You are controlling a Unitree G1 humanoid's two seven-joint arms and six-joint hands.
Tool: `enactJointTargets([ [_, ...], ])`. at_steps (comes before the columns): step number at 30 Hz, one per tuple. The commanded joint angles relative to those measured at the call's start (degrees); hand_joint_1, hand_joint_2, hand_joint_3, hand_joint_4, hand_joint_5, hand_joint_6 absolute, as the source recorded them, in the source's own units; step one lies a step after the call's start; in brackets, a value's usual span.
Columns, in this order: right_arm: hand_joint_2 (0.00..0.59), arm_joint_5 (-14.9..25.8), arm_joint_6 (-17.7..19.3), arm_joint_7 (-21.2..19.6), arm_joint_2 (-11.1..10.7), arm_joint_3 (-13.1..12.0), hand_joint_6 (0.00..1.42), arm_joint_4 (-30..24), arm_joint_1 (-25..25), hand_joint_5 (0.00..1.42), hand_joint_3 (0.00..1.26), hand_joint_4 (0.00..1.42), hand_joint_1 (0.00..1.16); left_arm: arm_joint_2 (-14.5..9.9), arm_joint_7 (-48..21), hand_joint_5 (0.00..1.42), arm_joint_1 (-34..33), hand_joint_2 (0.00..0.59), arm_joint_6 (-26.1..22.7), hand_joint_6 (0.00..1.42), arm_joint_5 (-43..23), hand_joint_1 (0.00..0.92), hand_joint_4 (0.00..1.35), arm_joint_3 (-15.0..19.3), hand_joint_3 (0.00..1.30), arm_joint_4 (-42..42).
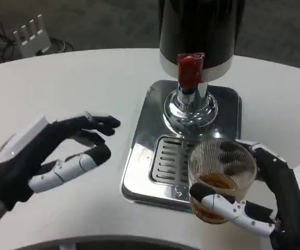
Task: Grasp the cup under the faucet to collect the drink, then remove the cup.
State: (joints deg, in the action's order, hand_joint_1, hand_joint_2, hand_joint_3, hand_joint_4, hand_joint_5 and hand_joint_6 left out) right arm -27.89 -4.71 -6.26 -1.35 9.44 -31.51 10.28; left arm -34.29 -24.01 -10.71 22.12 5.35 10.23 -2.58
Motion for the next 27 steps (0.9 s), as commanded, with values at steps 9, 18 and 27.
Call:
enactJointTargets([
  [9, 0.161, 1.7, -0.3, 4.4, -1.6, -0.9, 0.42, -5.9, 0.1, 1.01, 0.83, 0.92, 0.85, 0.3, 1.8, 0.30, 10.9, 0.119, 0.0, 0.34, 6.4, 0.000, 0.25, -1.6, 0.30, -10.1],
  [18, 0.161, 2.8, -0.2, 7.8, -2.5, -0.6, 0.42, -9.0, 2.2, 1.01, 0.84, 0.92, 0.86, 0.0, 3.3, 0.09, 17.0, 0.110, 3.1, 0.27, 9.5, 0.000, 0.02, -0.8, 0.20, -16.5],
  [27, 0.158, 3.9, 0.8, 9.0, -3.9, -0.2, 0.42, -11.1, 4.5, 1.02, 0.84, 0.92, 0.86, 0.2, 3.1, 0.00, 19.8, 0.102, 1.6, 0.19, 13.3, 0.000, 0.00, -1.4, 0.09, -21.4],
])
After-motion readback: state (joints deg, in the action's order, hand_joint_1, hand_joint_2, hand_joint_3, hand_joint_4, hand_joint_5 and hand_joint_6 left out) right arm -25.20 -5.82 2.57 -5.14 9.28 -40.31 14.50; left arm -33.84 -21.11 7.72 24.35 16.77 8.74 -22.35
